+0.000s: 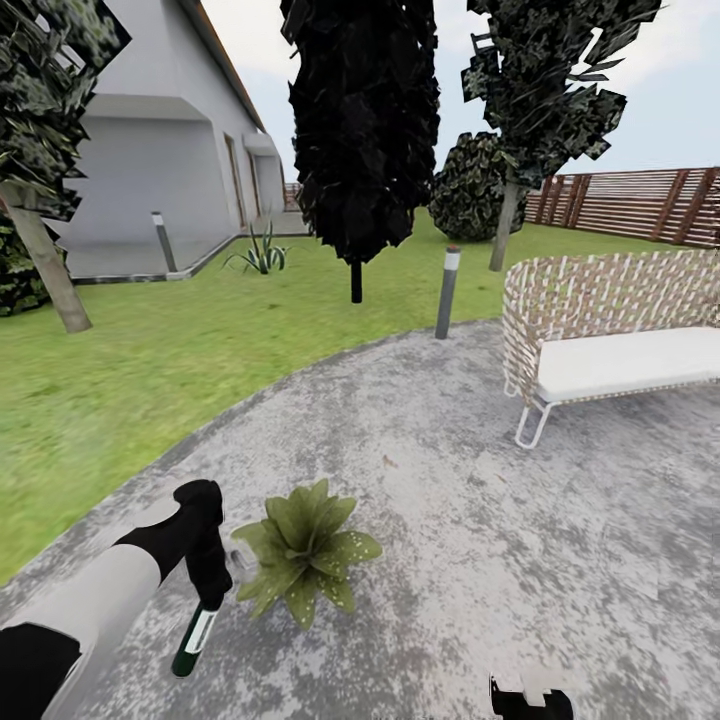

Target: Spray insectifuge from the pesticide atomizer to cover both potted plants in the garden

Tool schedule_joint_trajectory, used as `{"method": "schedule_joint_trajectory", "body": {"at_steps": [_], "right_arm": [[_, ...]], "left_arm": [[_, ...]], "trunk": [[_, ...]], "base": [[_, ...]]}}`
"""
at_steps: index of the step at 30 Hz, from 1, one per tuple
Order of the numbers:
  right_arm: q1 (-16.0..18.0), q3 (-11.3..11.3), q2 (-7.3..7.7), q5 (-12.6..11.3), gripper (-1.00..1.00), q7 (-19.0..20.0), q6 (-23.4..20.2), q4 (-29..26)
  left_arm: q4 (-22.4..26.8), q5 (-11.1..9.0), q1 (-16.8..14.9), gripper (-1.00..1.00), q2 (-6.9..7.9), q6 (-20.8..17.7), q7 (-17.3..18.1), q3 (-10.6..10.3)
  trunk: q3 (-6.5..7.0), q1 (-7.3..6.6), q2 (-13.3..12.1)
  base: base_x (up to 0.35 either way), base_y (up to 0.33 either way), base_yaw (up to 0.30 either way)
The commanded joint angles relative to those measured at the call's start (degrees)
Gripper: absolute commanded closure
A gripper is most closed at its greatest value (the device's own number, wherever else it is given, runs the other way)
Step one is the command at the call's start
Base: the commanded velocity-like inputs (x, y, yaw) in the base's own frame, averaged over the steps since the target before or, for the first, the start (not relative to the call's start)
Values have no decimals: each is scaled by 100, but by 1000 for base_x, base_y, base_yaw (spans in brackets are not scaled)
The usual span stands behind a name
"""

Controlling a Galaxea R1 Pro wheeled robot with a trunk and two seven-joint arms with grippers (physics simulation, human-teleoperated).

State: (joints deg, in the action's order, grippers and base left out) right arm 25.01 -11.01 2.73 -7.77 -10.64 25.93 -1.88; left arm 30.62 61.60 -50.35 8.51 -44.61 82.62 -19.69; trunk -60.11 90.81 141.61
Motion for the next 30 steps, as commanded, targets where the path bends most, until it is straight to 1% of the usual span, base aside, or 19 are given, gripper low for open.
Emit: {"method": "schedule_joint_trajectory", "body": {"at_steps": [1,4,7,11,19,28,30], "right_arm": [[4,-50,-1,-58,-100,-8,17,4],[4,-50,-1,-58,-100,-8,17,4],[4,-50,4,-54,-100,-8,17,4],[4,-66,14,-41,-100,-8,17,20],[4,-60,10,-46,-100,-16,17,7],[4,-50,10,-52,-100,-9,17,4],[4,-50,12,-53,-100,-12,17,4]], "left_arm": [[14,25,-1,100,8,-63,29,-26],[14,26,-1,100,10,-65,7,-32],[16,31,-2,100,-25,-67,-5,-46],[23,30,-1,100,-65,-110,-24,-36],[23,31,-1,100,-69,-129,-26,-26],[23,27,-1,100,-70,-128,-31,-2],[21,27,-1,100,-86,-132,-97,0]], "trunk": [[-11,-1,2],[-27,-1,2],[-32,-1,2],[-33,-1,2],[-33,-1,2],[-33,-1,2],[-33,-1,2]], "base": [[0,0,-238],[-37,41,-248],[-165,207,-162],[-146,272,-21],[-19,323,-1],[-7,332,-241],[13,332,-273]]}}
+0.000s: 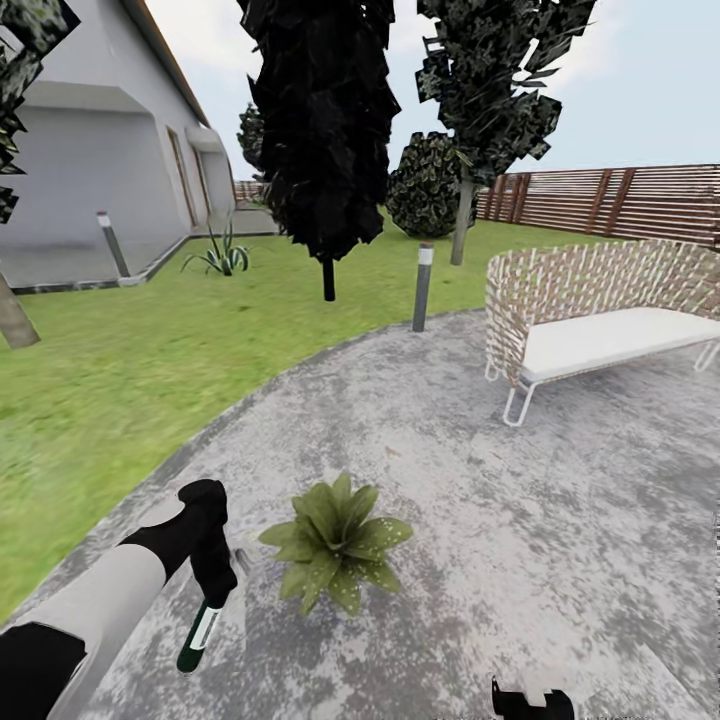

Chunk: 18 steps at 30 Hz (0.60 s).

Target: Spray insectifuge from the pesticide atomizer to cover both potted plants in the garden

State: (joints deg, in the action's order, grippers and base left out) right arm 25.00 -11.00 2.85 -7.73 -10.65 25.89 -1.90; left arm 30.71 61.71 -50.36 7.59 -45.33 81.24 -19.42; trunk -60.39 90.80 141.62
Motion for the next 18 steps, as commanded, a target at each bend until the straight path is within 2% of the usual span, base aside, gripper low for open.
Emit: {"method": "schedule_joint_trajectory", "body": {"at_steps": [1,7,9,12,15,18], "right_arm": [[5,-51,-2,-57,-100,-11,21,5],[5,-51,4,-59,-100,-12,21,5],[5,-51,5,-58,-100,-11,21,5],[5,-51,5,-58,-100,-10,21,5],[5,-51,5,-57,-100,-10,21,5],[5,-51,5,-59,-100,-13,21,5]], "left_arm": [[14,16,0,100,2,-62,2,-27],[7,22,11,100,-22,-64,-50,-26],[9,22,52,100,-21,-60,-66,-27],[6,14,181,100,-39,-56,-303,-28],[6,5,355,100,-129,-55,-512,-20],[13,0,384,100,-148,-56,-539,-13]], "trunk": [[-5,-1,2],[-5,-1,2],[-5,-1,2],[-5,-1,2],[-5,-1,2],[-5,-1,2]], "base": [[80,328,-273],[156,217,-273],[36,36,-273],[9,9,-273],[2,2,-273],[0,0,-273]]}}
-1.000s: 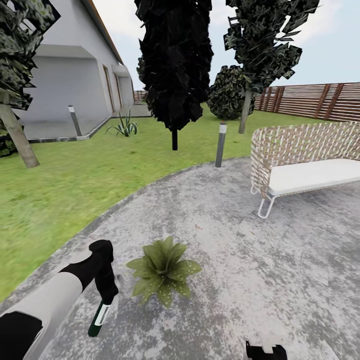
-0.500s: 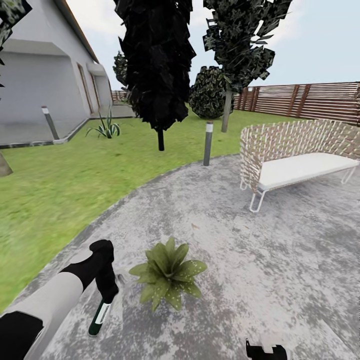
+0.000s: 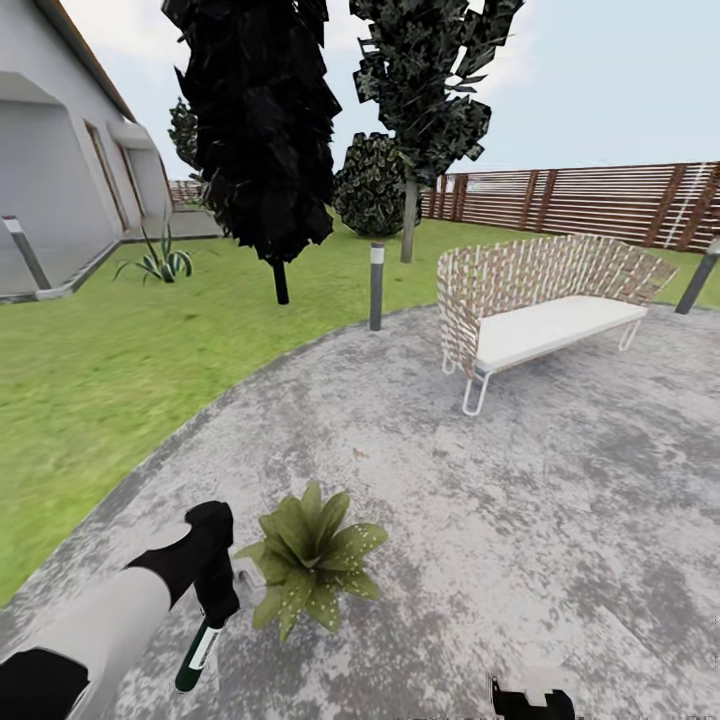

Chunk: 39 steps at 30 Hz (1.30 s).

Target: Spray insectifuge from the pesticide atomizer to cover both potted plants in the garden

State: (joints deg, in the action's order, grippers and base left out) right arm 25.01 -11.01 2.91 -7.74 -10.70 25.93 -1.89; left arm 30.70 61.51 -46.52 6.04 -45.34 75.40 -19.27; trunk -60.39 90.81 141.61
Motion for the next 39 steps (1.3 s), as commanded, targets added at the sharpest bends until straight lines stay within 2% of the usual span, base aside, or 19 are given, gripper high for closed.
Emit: {"method": "schedule_joint_trajectory", "body": {"at_steps": [1,5,8,10,16,24,27,31,39], "right_arm": [[4,-50,-1,-59,-100,-6,17,4],[4,-50,-1,-56,-100,-5,17,4],[4,-50,-1,-57,-100,-4,17,4],[4,-50,-1,-59,-100,-6,17,4],[4,-60,54,-44,-100,-2,17,21],[4,-59,70,-52,-100,-6,17,8],[4,-59,70,-52,-100,-3,17,9],[4,-59,70,-52,-100,-2,17,10],[4,-54,72,-52,-100,-4,17,9]], "left_arm": [[11,19,2,100,5,-56,45,-25],[-1,12,85,100,93,-56,43,13],[-1,-14,113,100,251,-54,41,31],[-2,-10,120,100,273,-57,34,29],[0,-1,123,100,275,-62,28,28],[6,7,125,100,257,-62,-80,25],[6,-28,124,100,241,-62,-254,28],[-1,-56,125,100,197,-62,-290,20],[28,-55,125,100,183,-61,-311,14]], "trunk": [[-5,-1,2],[-5,-1,2],[-5,-1,2],[-5,-1,2],[-5,-1,2],[-5,-1,2],[-5,-1,2],[-5,-1,2],[-5,-1,2]], "base": [[0,0,-273],[0,0,-273],[-36,23,-271],[-184,140,-156],[-206,253,-15],[-3,332,-7],[110,336,-206],[142,296,-276],[17,28,-291]]}}
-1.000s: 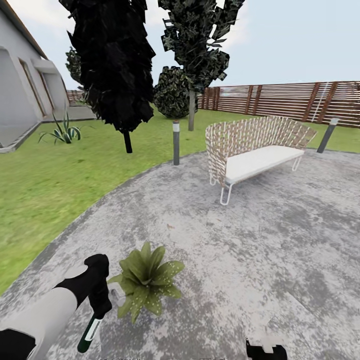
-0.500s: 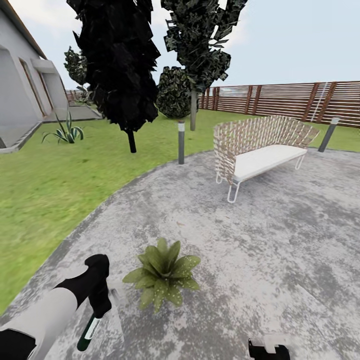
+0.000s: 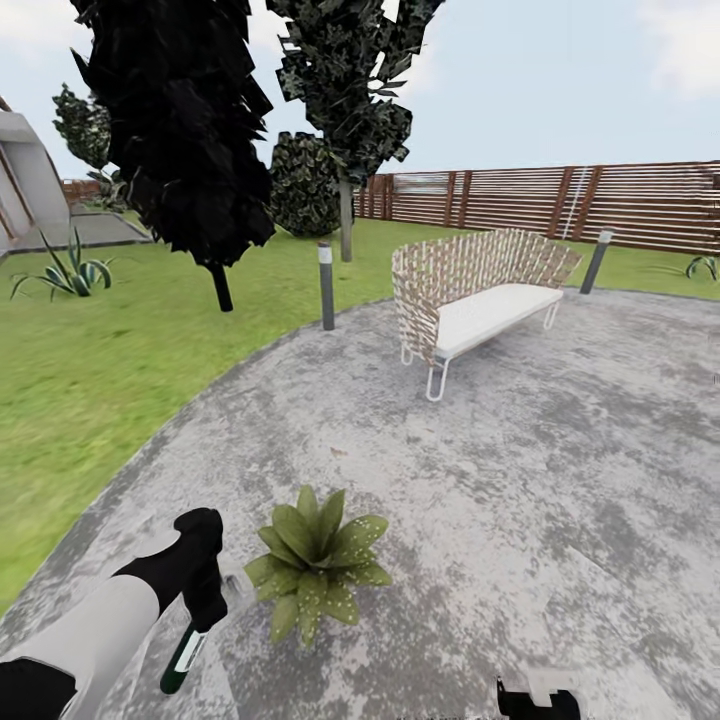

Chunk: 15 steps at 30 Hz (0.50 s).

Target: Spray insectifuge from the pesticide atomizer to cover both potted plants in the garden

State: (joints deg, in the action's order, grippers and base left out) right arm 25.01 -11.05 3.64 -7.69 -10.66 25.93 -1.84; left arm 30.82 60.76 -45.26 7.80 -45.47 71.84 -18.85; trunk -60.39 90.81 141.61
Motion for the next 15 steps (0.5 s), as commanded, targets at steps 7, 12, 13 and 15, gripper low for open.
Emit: {"method": "schedule_joint_trajectory", "body": {"at_steps": [7,12,13,15], "right_arm": [[4,-51,0,-58,-100,-11,17,3],[4,-48,1,-58,-100,-14,17,0],[4,-48,-1,-58,-100,-13,17,1],[4,-49,2,-58,-100,-10,17,2]], "left_arm": [[-3,89,-1,100,62,-54,33,-23],[-37,58,258,100,75,-50,-256,-22],[-38,44,275,100,76,-50,-328,-22],[-40,24,297,100,75,-50,-422,-22]], "trunk": [[-5,-1,2],[-5,-1,2],[-5,-1,2],[-5,-1,2]], "base": [[0,0,-225],[-195,-107,-13],[-296,-76,-2],[-320,-32,-1]]}}
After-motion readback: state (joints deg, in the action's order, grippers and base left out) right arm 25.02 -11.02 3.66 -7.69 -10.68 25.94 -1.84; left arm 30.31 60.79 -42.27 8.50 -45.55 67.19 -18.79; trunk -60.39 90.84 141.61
